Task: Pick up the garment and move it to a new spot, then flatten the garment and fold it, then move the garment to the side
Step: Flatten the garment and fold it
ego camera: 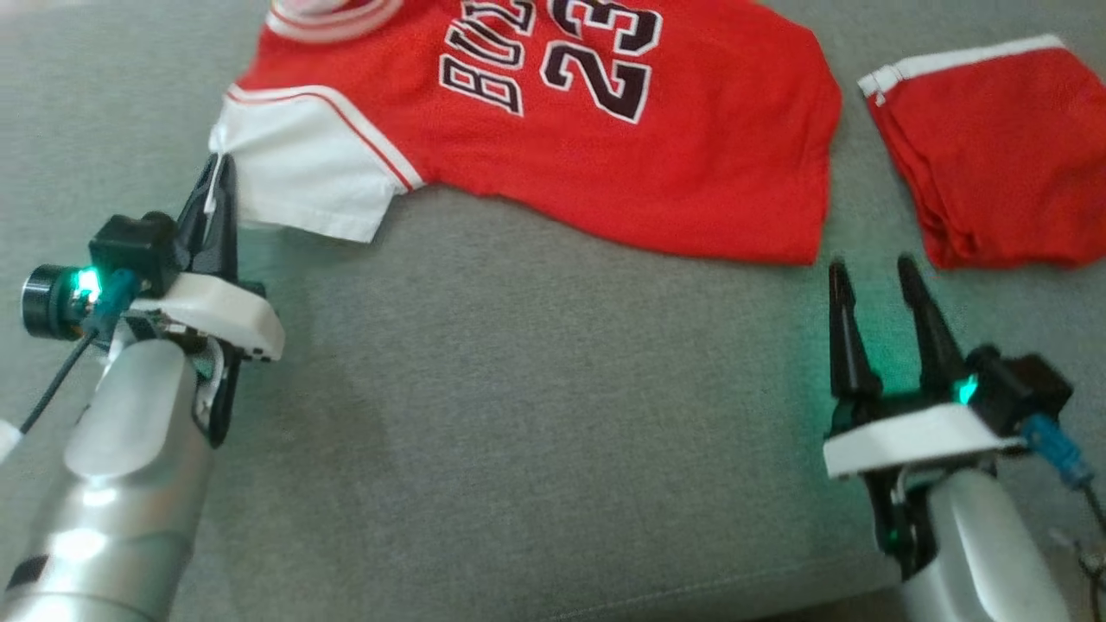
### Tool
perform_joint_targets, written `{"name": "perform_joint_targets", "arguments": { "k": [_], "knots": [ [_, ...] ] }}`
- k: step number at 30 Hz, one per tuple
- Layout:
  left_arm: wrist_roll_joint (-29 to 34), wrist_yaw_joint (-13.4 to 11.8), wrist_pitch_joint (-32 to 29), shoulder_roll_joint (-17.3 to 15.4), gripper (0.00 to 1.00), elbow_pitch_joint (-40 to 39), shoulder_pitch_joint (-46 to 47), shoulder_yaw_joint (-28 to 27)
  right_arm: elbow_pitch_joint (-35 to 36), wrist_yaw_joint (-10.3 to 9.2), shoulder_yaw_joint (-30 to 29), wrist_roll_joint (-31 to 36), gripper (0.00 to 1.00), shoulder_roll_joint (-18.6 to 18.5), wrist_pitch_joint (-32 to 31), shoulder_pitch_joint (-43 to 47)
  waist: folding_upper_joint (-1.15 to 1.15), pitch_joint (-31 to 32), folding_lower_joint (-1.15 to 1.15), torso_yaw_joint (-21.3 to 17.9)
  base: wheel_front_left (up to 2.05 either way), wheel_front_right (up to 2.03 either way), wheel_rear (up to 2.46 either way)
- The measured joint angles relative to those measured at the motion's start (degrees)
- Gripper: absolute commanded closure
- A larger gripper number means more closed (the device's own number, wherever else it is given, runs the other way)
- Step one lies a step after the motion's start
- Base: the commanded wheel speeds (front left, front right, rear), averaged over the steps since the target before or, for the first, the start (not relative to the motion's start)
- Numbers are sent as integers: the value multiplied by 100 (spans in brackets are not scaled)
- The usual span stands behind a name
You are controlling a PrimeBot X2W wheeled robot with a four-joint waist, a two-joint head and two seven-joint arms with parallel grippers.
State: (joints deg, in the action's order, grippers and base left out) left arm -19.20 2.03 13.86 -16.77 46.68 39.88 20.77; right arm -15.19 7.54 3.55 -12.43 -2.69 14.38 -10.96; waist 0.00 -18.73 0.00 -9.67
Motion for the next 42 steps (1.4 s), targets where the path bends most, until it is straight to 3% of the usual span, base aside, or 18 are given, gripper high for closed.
{"name": "perform_joint_targets", "arguments": {
  "k": [8, 13, 22, 24, 32, 38, 42],
  "knots": [
    [1, -111, 59, 108, 100, -1439, -882, -90, -866, 0, -140, -250, 0, 1, -160, 151, 0, 337, 0, 444, 0, 0, 0],
    [1, -166, 59, 126, 100, -1833, -1128, -73, -1376, 0, -223, -456, 0, 1, -372, -177, 0, 439, -1, 610, 0, 0, 0],
    [1, -248, 34, 158, 100, -2312, -1311, -16, -2435, 0, -361, -253, 2, -2, -479, -837, 0, 486, 0, 850, 0, 0, 0],
    [0, -255, 32, 160, 100, -2312, -1367, 0, -2566, 0, -303, -237, 100, -5, -471, -954, 0, 492, 0, 872, 0, 0, 0],
    [-59, -275, 24, 160, 100, -2297, -1542, 87, -2579, 0, -124, -24, 100, -5, -175, -1039, 0, 712, 0, 836, 0, 0, 0],
    [-148, -352, 24, 159, 100, -2273, -1876, 118, -1949, -1, -227, 199, 100, -5, -140, -603, 0, 1029, -1, 742, 0, 0, 0],
    [-160, -378, -19, 160, 100, -2292, -2118, 154, -1318, 0, -309, 303, 100, -2, -513, -147, 0, 1238, -1, 677, 0, 0, 0]
  ]
}}
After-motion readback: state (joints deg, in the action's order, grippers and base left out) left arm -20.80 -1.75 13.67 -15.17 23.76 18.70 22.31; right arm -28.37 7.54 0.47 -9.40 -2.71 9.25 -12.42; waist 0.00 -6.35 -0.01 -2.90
